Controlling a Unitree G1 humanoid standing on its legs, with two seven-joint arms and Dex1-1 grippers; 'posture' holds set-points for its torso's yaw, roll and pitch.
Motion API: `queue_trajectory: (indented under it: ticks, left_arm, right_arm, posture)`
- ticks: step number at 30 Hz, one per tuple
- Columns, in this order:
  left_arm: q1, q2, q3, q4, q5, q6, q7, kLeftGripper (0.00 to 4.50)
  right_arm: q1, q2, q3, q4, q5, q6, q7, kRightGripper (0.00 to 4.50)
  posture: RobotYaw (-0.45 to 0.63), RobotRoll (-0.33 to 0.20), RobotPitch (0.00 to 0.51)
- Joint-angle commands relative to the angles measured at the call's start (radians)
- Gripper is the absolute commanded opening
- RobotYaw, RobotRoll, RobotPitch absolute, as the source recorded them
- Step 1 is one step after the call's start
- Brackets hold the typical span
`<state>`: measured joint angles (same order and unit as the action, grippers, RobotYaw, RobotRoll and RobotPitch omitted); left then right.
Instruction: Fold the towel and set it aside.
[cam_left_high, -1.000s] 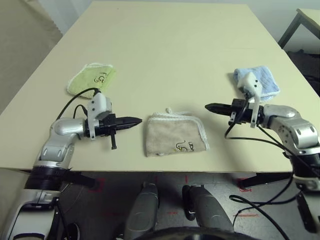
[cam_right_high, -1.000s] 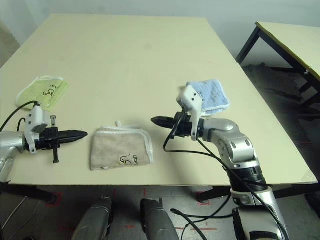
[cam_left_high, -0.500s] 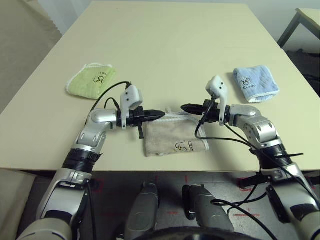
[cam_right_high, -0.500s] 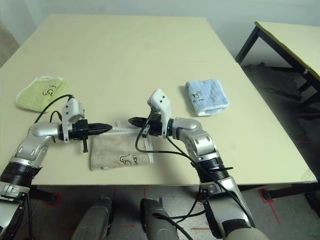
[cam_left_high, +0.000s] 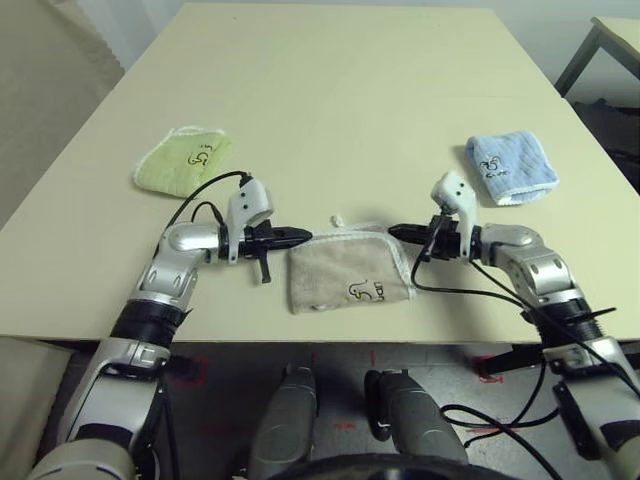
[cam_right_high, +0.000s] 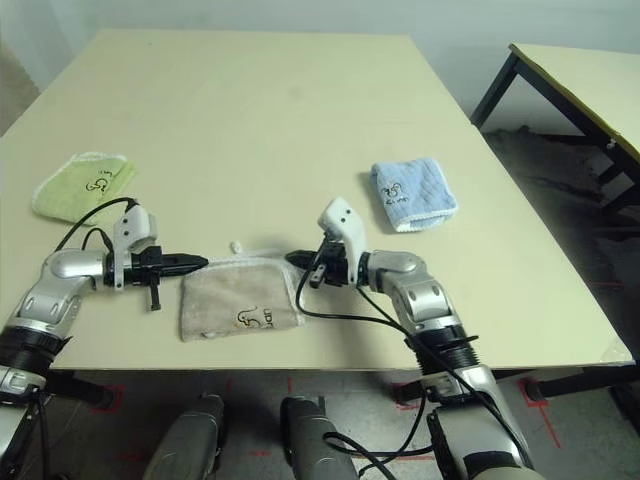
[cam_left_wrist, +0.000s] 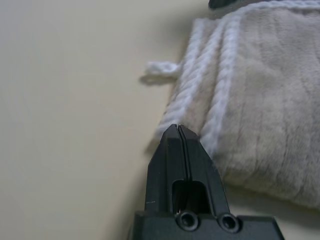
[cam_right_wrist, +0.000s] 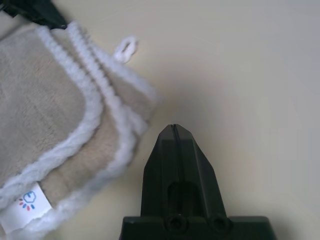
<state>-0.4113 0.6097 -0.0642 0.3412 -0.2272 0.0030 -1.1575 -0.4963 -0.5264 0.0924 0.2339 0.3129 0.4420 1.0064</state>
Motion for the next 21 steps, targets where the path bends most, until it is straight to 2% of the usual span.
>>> queue_trajectory:
  ticks: [1,3,7,10,13,14,17,19,21]
  left_arm:
    - [0.047,0.029,0.073,-0.074,-0.072,0.018,-0.013,0.22]
    - [0.083,0.071,0.124,-0.122,-0.144,0.05,-0.069,0.64]
    - [0.145,0.171,0.204,-0.147,-0.226,0.023,-0.202,2.01]
    - [0.189,0.211,0.243,-0.145,-0.249,-0.036,-0.273,3.06]
    - [0.23,0.261,0.274,-0.109,-0.262,-0.105,-0.379,4.06]
    - [0.236,0.272,0.28,-0.098,-0.267,-0.119,-0.404,4.4]
    - [0.232,0.288,0.291,-0.076,-0.279,-0.133,-0.437,4.46]
    - [0.222,0.29,0.292,-0.075,-0.276,-0.137,-0.44,4.46]
    - [0.218,0.283,0.28,-0.09,-0.266,-0.144,-0.433,4.46]
  right_arm:
    - [-0.022,-0.036,-0.066,-0.073,0.077,0.111,0.013,0.17]
    - [-0.041,-0.054,-0.082,-0.124,0.122,0.206,0.014,0.6]
    - [-0.111,-0.086,-0.119,-0.177,0.224,0.424,0.002,2.08]
    - [-0.148,-0.123,-0.141,-0.184,0.279,0.621,-0.037,3.16]
    - [-0.155,-0.252,-0.07,-0.178,0.305,0.847,-0.006,4.29]
    - [-0.158,-0.283,-0.051,-0.174,0.312,0.896,0.001,4.5]
    - [-0.22,-0.304,-0.051,-0.079,0.357,1.098,-0.029,4.5]
    - [-0.292,-0.326,0.002,0.095,0.452,1.163,-0.045,4.5]
    - [-0.398,-0.306,0.04,0.356,0.542,1.172,-0.095,4.5]
  posture:
    - [0.03,0.0,0.125]
    - [0.03,0.0,0.125]
    - [0.05,0.0,0.123]
    - [0.06,0.0,0.123]
    - [0.06,0.0,0.127]
    - [0.06,0.0,0.128]
    - [0.07,0.0,0.132]
    - [0.07,0.0,0.133]
    - [0.07,0.0,0.136]
